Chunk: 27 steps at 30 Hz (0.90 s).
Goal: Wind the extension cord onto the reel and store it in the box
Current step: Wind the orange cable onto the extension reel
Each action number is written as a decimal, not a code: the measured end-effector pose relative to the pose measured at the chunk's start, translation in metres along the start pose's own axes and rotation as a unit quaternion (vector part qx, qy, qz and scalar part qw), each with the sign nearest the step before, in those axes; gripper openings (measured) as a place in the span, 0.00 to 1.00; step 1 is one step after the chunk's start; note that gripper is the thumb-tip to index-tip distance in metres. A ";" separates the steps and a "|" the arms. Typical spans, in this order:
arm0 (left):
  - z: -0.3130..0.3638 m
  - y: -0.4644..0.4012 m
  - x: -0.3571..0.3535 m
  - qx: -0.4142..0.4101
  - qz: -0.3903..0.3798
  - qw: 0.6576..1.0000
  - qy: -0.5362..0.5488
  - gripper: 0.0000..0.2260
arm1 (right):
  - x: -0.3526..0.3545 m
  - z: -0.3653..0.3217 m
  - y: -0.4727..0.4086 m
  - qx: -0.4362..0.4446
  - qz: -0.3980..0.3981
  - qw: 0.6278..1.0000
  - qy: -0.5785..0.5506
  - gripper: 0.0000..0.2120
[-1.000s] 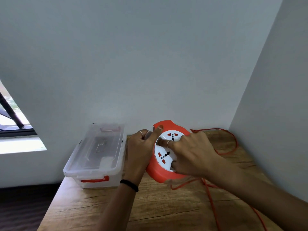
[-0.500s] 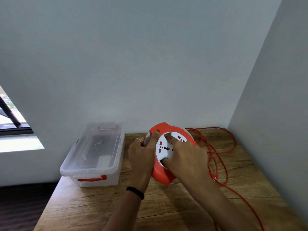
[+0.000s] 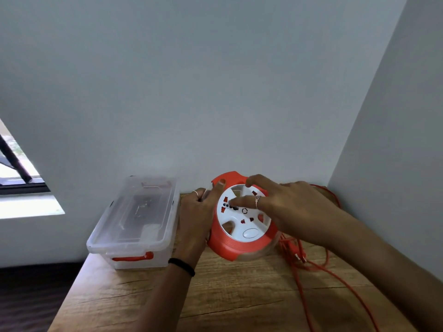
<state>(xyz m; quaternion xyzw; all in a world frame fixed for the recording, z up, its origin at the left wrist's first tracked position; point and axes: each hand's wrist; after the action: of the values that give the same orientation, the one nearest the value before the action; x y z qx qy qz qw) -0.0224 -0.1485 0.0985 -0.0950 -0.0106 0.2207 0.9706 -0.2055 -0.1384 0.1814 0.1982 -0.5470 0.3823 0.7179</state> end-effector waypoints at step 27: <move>0.010 -0.001 0.001 -0.039 -0.004 0.999 -0.016 0.26 | -0.027 -0.013 -0.017 0.044 0.045 0.992 0.105 0.24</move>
<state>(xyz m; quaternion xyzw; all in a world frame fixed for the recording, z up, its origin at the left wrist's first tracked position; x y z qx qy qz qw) -0.0219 -0.1472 0.1085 -0.1294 -0.0349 0.2182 0.9667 -0.1871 -0.1487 0.1546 0.1639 -0.4591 0.4566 0.7442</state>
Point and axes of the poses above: each hand's wrist, its own y-axis away from the middle knuckle, its own x-axis out of the back of the hand, z = x × y, and after that the axes turned 4 degrees about y, right-handed
